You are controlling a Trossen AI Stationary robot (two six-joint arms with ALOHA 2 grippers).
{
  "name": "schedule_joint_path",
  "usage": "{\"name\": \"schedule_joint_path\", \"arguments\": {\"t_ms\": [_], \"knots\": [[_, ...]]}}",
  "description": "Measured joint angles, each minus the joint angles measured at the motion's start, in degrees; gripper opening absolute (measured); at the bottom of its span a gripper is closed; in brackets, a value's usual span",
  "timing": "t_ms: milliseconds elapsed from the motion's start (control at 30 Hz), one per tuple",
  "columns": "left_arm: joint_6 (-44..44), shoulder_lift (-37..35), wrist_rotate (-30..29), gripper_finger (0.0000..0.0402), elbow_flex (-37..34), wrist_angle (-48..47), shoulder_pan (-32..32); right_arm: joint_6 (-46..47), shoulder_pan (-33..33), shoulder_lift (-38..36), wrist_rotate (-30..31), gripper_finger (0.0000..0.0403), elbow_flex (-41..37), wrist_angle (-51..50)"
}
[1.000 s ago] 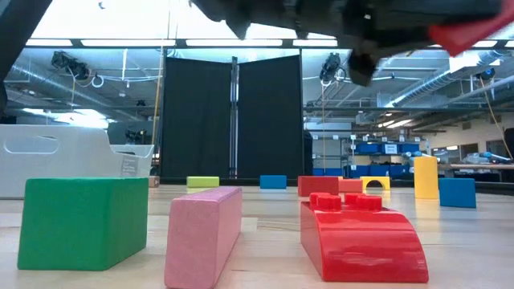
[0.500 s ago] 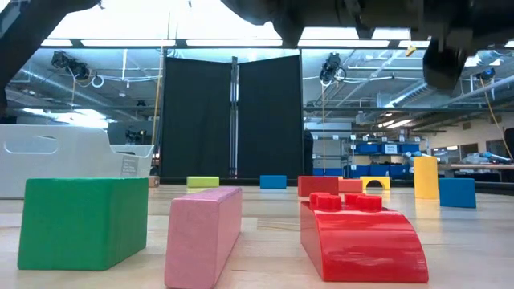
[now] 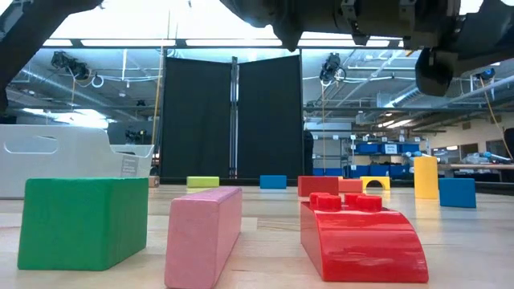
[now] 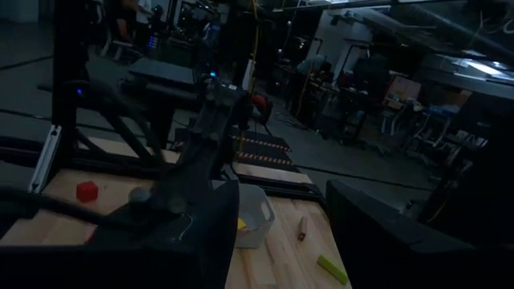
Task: Sort blocks by size
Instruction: Put the bottom center right yellow block into the black bin
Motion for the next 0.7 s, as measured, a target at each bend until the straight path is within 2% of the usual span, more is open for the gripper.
{"name": "schedule_joint_path", "arguments": {"t_ms": [100,200,300,500,567,700], "knots": [[0.1,-2.0,-0.3,0.0199,-3.3,3.4,0.2,2.2,0.0,0.0,0.0,0.0199,0.0,-2.1],[0.2,-6.8,-3.2,0.0168,-10.7,9.0,0.6,4.8,-0.4,0.0,0.0,0.0199,0.0,-5.1],[-0.8,-13.9,-7.1,0.0137,-22.6,16.4,1.6,6.7,-1.4,0.0,1.3,0.0196,0.0,-6.5],[-5.9,-30.4,-16.7,0.0099,-50.0,32.6,3.5,15.3,-6.0,1.5,8.8,0.0195,0.0,-14.2],[-7.1,-36.0,-20.8,0.0095,-57.7,35.7,3.5,19.8,-9.5,2.5,7.8,0.0195,0.0,-17.9],[-9.2,-46.3,-28.3,0.0096,-69.8,36.6,3.5,27.8,-18.0,5.2,-2.7,0.0195,0.0,-21.5]]}}
